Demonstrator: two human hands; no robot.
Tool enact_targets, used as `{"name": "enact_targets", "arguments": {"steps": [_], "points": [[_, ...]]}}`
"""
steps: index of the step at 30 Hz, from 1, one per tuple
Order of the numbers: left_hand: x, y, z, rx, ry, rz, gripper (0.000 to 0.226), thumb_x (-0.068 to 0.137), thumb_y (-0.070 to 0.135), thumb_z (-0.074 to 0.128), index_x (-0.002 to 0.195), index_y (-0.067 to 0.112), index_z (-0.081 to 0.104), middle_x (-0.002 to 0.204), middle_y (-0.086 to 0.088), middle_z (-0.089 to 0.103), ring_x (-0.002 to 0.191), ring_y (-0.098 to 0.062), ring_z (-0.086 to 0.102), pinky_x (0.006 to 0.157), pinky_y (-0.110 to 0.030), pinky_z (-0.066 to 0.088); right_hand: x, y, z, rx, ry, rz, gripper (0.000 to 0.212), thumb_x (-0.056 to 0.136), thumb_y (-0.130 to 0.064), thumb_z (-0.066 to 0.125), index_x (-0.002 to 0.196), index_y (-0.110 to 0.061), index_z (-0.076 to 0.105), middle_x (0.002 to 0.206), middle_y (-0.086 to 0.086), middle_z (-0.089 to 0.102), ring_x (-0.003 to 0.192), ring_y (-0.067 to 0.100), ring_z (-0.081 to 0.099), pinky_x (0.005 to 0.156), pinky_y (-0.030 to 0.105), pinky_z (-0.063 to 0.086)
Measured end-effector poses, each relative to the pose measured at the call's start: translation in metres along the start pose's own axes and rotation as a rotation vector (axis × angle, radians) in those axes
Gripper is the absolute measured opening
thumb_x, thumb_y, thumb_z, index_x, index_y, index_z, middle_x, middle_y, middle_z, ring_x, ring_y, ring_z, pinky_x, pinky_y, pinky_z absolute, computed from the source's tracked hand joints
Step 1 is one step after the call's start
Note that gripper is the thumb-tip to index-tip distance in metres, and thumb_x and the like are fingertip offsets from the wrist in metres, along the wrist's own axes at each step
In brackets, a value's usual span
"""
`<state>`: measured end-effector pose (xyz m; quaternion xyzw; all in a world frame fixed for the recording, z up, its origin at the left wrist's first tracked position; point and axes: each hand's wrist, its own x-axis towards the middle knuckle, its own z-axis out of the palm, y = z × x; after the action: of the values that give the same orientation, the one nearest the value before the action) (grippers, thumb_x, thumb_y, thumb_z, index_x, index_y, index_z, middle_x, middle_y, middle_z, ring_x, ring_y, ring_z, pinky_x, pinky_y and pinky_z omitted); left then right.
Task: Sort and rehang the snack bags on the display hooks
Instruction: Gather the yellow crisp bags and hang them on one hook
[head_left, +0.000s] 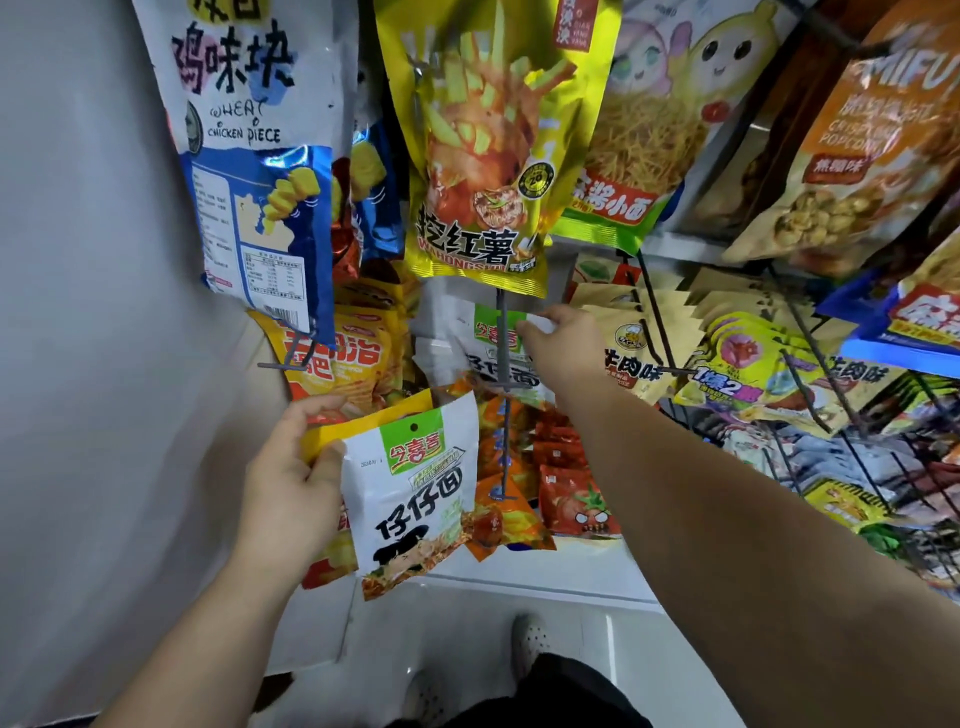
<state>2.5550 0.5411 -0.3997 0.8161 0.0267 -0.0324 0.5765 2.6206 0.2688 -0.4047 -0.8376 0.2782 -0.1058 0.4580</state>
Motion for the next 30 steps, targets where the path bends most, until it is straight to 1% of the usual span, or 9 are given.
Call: {"name": "enact_targets", "arguments": {"steps": [2,6,10,12,16,20,24,26,30], "points": [[0.000,0.000,0.002,0.010,-0.002,-0.010,0.057,0.099,-0.005,0.052,0.096,0.051,0.060,0.092,0.040,0.066,0.083,0.014,0.065,0.063,-0.011,0.052,0.016,-0.001,0.004,-0.015,-0.004,-0.007,0.029,0.096,-0.027,0.065,0.119,-0.010,0.072,0.108,0.015,0.071,0.094,0.031,0.063,0.075,0.036,0.049],[0.003,-0.002,0.007,0.015,0.005,-0.033,0.055,0.098,-0.005,0.054,0.099,0.050,0.062,0.097,0.033,0.068,0.086,0.008,0.066,0.071,-0.028,0.053,0.037,-0.004,0.006,-0.064,0.001,-0.032,0.019,0.094,-0.024,0.066,0.108,-0.016,0.077,0.082,0.008,0.065,0.072,0.028,0.055,0.057,0.029,0.034],[0.004,0.001,0.012,-0.037,0.024,-0.019,0.048,0.098,-0.006,0.055,0.103,0.041,0.064,0.102,0.012,0.072,0.081,0.006,0.068,0.063,-0.011,0.051,0.040,-0.004,0.005,-0.099,-0.009,-0.038,0.014,0.093,-0.014,0.062,0.099,-0.020,0.074,0.079,0.006,0.060,0.074,0.031,0.054,0.058,0.029,0.032],[0.006,0.001,0.013,-0.056,0.011,-0.023,0.041,0.098,-0.006,0.056,0.105,0.034,0.065,0.098,0.008,0.074,0.080,0.005,0.070,0.063,-0.012,0.053,0.038,0.001,0.004,-0.051,-0.012,-0.048,0.014,0.093,-0.013,0.061,0.097,-0.021,0.072,0.085,0.009,0.067,0.079,0.031,0.059,0.060,0.027,0.036],[0.008,0.002,0.016,-0.075,-0.023,-0.025,0.039,0.097,-0.005,0.058,0.107,0.031,0.068,0.100,0.013,0.076,0.087,-0.007,0.073,0.077,-0.033,0.058,0.009,0.011,-0.009,0.026,0.021,-0.153,0.028,0.100,-0.019,0.058,0.126,-0.016,0.068,0.117,0.000,0.071,0.103,0.016,0.064,0.084,0.028,0.049],[0.009,0.003,0.024,-0.139,-0.038,-0.038,0.037,0.096,-0.006,0.059,0.110,0.028,0.067,0.096,0.010,0.076,0.075,-0.001,0.070,0.061,-0.018,0.056,-0.046,0.031,-0.018,0.180,0.047,-0.083,0.029,0.105,-0.027,0.052,0.133,-0.020,0.059,0.115,-0.009,0.067,0.101,0.009,0.062,0.084,0.030,0.049],[0.011,0.003,0.035,-0.192,-0.047,-0.043,0.036,0.096,-0.007,0.060,0.112,0.024,0.068,0.089,0.012,0.073,0.068,0.000,0.067,0.056,-0.014,0.051,-0.080,0.052,-0.015,0.392,-0.271,0.082,0.030,0.101,-0.041,0.059,0.117,-0.017,0.069,0.110,0.003,0.075,0.105,0.023,0.071,0.084,0.037,0.055],[0.011,0.006,0.040,-0.208,-0.055,-0.035,0.033,0.096,-0.009,0.058,0.114,0.019,0.066,0.077,0.019,0.070,0.064,0.003,0.065,0.055,-0.013,0.050,-0.089,0.056,-0.017,0.483,-0.442,0.095,0.028,0.093,-0.032,0.074,0.114,-0.014,0.073,0.108,0.005,0.079,0.102,0.024,0.075,0.087,0.042,0.061],[0.009,0.006,0.044,-0.219,-0.081,-0.008,0.031,0.097,-0.007,0.058,0.116,0.017,0.063,0.072,0.027,0.066,0.065,0.006,0.065,0.055,-0.011,0.049,-0.091,0.055,-0.022,0.410,-0.387,0.090,0.025,0.083,-0.016,0.084,0.106,-0.017,0.077,0.099,-0.001,0.081,0.089,0.018,0.078,0.077,0.038,0.063]]}}
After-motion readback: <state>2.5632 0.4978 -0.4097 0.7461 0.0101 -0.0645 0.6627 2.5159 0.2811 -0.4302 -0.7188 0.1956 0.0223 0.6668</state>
